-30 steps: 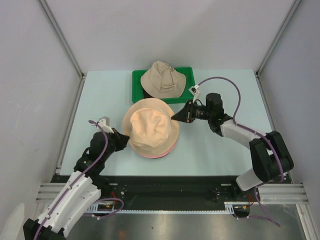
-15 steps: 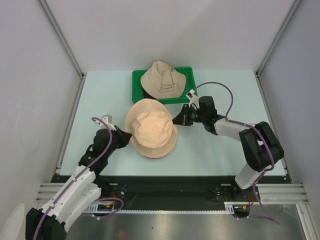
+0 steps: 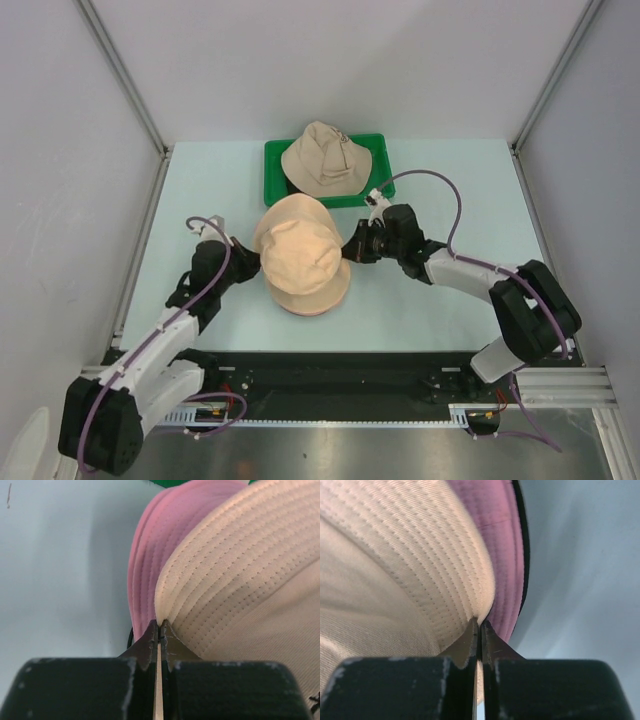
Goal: Stack the hats
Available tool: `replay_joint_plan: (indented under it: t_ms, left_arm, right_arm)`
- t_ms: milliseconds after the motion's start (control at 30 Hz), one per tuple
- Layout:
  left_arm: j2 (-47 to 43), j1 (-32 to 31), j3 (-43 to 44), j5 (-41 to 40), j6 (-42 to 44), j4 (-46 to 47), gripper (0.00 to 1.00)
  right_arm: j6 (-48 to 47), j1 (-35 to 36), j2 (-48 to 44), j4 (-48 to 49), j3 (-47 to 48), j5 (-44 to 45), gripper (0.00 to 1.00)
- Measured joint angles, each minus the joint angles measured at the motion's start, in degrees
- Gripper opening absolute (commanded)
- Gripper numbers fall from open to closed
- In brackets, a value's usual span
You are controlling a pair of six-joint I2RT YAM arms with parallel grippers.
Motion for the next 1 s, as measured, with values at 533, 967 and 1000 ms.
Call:
replay_joint_plan:
  t_ms: [533,967,1000]
  left_arm:
    - [17.77,4.31,14.05,-4.02,3.21,-1.11,1.0]
    - [-5.05,9.25,4.81,0.92,1.49,-4.83,1.0]
    - [-6.43,9.27,3.34,1.95,1.31,-4.87,1.0]
  right_arm:
    - [-1.66,4.61,-15.45,-15.69,-6.47,3.69,0.79]
    - [-10.69,-8.33,-21.77,-18.93,8.72,-5.35,0.91]
    - [-11.02,-8.63,-20.15,-17.68,9.88,-6.34,0.92]
